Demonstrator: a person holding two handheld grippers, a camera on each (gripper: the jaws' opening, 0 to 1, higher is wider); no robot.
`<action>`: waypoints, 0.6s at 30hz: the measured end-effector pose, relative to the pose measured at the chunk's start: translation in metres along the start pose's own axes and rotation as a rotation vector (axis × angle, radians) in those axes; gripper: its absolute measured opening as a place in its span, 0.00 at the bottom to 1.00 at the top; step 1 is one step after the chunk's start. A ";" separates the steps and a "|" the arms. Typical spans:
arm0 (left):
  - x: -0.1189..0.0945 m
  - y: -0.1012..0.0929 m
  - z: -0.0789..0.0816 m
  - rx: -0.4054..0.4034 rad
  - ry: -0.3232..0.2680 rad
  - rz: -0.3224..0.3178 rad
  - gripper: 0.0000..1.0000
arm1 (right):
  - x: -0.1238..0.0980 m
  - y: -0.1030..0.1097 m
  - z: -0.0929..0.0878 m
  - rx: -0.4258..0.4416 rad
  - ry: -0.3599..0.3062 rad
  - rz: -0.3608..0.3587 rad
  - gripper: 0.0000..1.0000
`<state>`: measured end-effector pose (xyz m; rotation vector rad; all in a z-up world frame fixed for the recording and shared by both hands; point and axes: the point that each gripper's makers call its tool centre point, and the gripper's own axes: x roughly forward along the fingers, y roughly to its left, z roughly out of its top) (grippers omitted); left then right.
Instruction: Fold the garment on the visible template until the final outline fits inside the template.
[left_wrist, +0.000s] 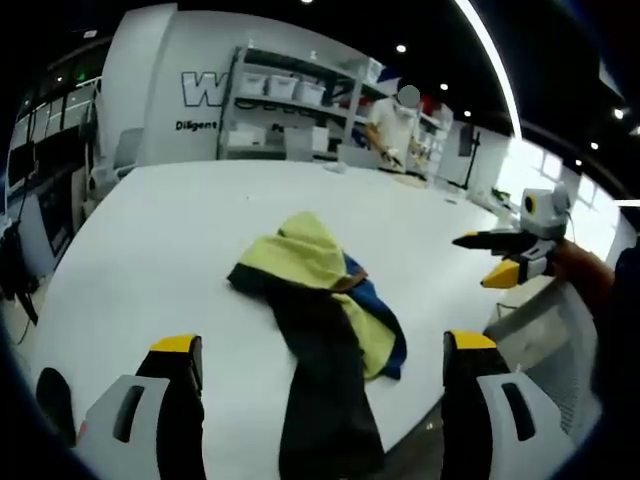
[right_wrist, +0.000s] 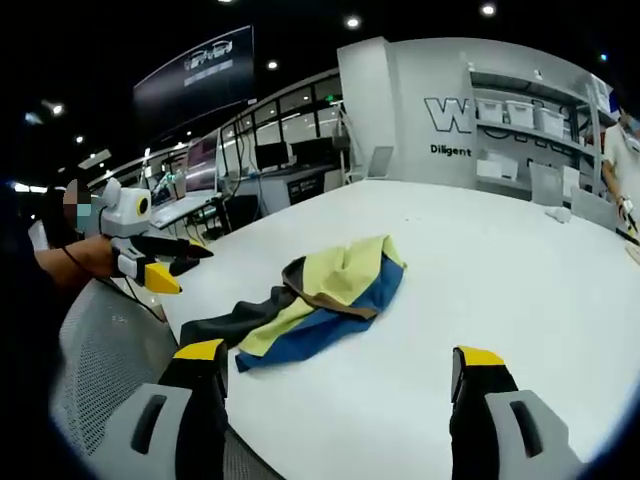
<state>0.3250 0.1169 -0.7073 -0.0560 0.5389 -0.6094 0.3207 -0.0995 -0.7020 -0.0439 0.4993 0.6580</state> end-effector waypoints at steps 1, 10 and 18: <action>0.000 0.000 0.000 0.000 0.000 0.000 0.94 | 0.000 0.000 0.000 0.000 0.001 0.000 0.95; 0.000 0.000 -0.001 0.000 0.004 -0.003 0.94 | 0.000 0.002 -0.001 -0.004 0.008 0.004 0.94; 0.000 0.000 -0.002 -0.001 0.004 -0.003 0.94 | 0.000 0.001 -0.001 -0.001 0.007 0.003 0.94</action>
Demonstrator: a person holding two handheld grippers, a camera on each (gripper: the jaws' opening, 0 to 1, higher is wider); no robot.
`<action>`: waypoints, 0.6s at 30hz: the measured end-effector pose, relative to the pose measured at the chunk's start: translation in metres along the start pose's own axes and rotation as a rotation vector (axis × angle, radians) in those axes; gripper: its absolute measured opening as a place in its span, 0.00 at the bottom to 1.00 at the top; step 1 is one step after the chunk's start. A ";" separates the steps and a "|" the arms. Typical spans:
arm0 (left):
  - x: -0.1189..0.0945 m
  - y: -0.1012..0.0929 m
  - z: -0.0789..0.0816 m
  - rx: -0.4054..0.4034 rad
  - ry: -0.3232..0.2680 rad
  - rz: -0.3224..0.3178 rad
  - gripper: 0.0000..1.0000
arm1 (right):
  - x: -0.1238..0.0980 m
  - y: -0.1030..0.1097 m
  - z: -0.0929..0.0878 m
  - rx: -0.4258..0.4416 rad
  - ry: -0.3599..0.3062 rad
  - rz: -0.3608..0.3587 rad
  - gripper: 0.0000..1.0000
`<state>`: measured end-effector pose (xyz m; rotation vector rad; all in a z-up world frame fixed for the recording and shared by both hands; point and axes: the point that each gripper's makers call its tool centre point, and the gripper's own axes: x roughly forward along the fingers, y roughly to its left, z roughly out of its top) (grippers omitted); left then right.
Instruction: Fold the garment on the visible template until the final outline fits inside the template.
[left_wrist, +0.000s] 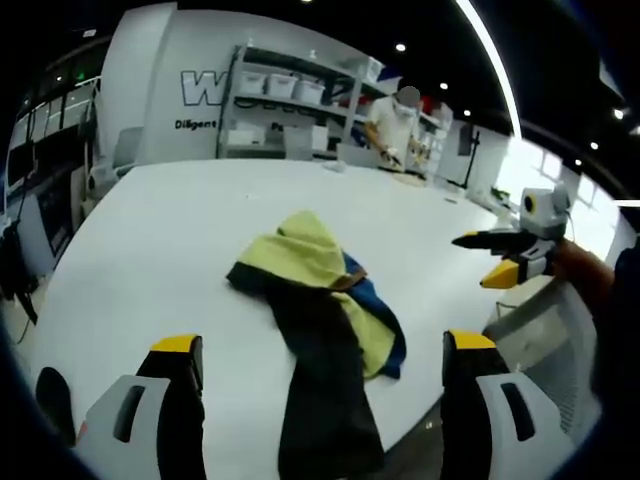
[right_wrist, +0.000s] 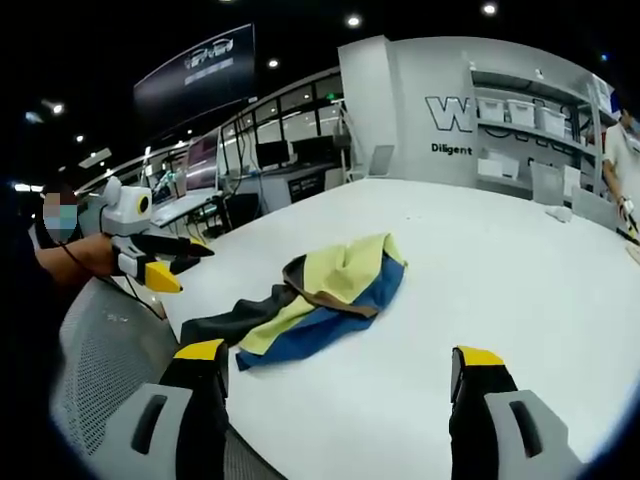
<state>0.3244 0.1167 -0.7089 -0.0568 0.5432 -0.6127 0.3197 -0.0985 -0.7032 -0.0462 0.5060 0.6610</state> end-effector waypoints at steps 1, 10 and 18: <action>0.000 0.000 0.000 0.000 0.001 0.000 0.94 | 0.000 0.000 0.000 0.001 0.000 0.000 0.94; 0.000 0.000 0.000 0.000 0.002 0.000 0.93 | 0.000 0.000 0.000 0.003 -0.002 0.002 0.94; -0.001 0.001 0.000 0.000 -0.001 0.005 0.93 | 0.001 0.001 -0.001 0.000 0.006 0.007 0.94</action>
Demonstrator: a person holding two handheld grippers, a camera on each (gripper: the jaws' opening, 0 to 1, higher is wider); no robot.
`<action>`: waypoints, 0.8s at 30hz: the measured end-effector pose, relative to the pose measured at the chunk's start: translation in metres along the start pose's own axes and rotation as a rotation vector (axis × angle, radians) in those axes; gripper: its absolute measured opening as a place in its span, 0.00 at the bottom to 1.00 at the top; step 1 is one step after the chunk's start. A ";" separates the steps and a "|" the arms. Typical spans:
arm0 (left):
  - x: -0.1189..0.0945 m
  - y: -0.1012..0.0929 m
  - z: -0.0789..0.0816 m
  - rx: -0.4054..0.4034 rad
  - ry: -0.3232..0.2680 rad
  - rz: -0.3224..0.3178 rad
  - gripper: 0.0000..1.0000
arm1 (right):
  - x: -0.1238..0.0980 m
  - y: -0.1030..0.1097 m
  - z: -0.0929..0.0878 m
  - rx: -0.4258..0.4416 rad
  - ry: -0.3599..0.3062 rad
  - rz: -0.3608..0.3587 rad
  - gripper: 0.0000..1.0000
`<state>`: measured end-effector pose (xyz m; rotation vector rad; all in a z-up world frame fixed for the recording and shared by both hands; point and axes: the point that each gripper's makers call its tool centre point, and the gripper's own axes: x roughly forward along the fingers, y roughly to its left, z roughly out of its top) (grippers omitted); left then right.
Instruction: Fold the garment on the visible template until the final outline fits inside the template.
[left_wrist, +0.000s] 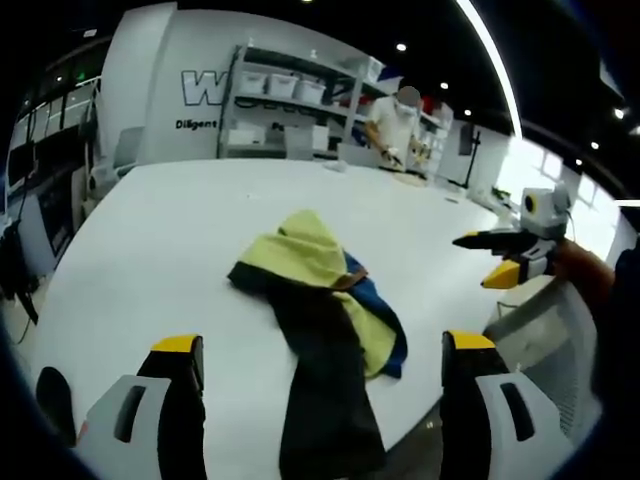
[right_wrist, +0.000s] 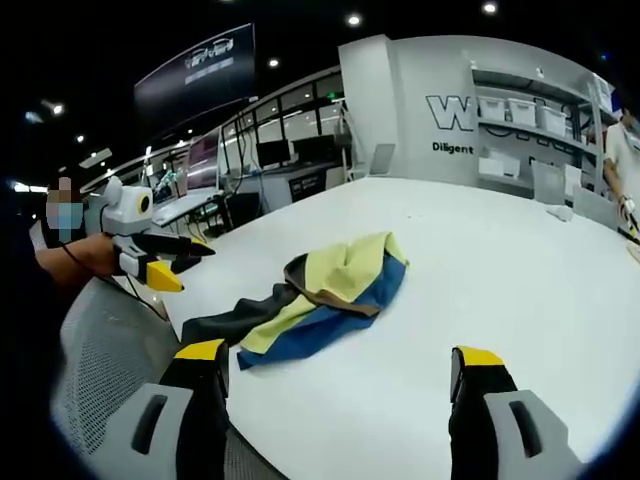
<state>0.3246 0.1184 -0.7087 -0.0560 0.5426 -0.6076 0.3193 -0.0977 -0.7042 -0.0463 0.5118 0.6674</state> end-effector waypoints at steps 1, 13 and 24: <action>0.000 0.000 0.000 0.000 -0.001 0.001 0.93 | 0.000 0.000 0.000 0.000 0.002 0.001 0.94; 0.001 -0.001 -0.001 0.000 0.008 -0.001 0.93 | 0.000 -0.002 -0.003 0.010 0.014 -0.003 0.93; 0.002 -0.003 -0.003 0.001 0.017 -0.014 0.92 | 0.000 -0.004 -0.004 0.018 0.018 -0.017 0.93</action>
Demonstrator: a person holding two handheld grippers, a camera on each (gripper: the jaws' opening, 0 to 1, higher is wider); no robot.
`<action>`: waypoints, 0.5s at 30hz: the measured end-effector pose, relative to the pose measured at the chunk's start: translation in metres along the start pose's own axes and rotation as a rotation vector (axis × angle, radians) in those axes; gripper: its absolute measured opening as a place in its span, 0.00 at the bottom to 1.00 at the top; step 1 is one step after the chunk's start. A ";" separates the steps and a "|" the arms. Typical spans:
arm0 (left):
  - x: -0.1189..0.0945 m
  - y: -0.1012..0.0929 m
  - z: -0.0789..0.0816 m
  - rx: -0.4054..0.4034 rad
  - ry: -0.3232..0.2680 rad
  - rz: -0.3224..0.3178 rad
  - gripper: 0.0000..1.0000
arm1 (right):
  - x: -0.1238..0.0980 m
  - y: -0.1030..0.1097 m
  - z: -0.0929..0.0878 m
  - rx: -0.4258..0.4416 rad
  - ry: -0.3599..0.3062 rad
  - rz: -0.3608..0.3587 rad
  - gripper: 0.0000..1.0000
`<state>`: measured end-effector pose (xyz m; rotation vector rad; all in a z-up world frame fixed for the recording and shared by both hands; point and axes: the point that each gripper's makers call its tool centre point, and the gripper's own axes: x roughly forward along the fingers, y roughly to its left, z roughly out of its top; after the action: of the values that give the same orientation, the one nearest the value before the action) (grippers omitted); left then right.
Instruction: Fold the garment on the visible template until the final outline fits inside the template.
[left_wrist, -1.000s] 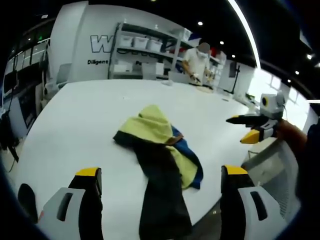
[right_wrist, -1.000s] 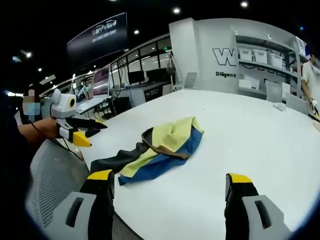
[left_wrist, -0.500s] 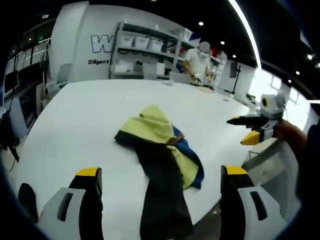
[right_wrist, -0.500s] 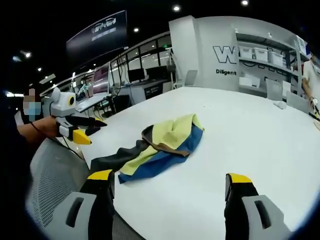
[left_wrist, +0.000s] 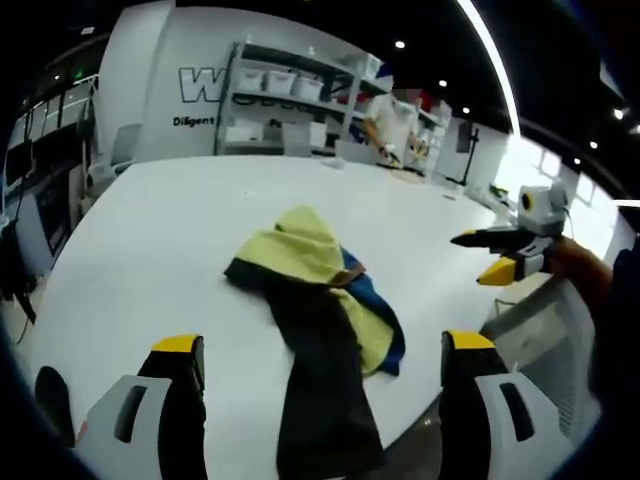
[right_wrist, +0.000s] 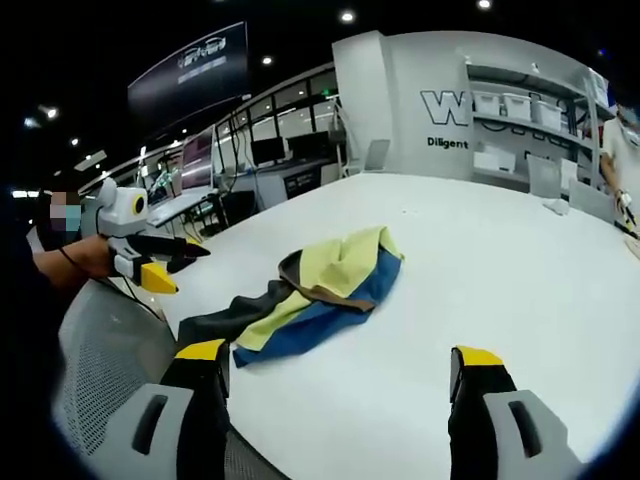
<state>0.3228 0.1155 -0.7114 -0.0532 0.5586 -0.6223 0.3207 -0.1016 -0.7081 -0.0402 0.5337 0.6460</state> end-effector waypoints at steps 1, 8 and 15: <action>0.000 0.000 0.000 0.001 0.000 -0.001 0.92 | 0.000 0.000 0.000 0.000 0.001 0.000 0.93; 0.000 -0.001 0.000 -0.004 0.003 -0.010 0.90 | 0.001 0.000 -0.001 -0.003 0.010 0.000 0.92; 0.000 -0.003 -0.001 0.003 0.007 -0.017 0.89 | 0.001 -0.001 -0.001 -0.012 0.014 -0.007 0.91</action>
<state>0.3213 0.1131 -0.7115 -0.0532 0.5649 -0.6396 0.3209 -0.1019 -0.7098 -0.0579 0.5435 0.6426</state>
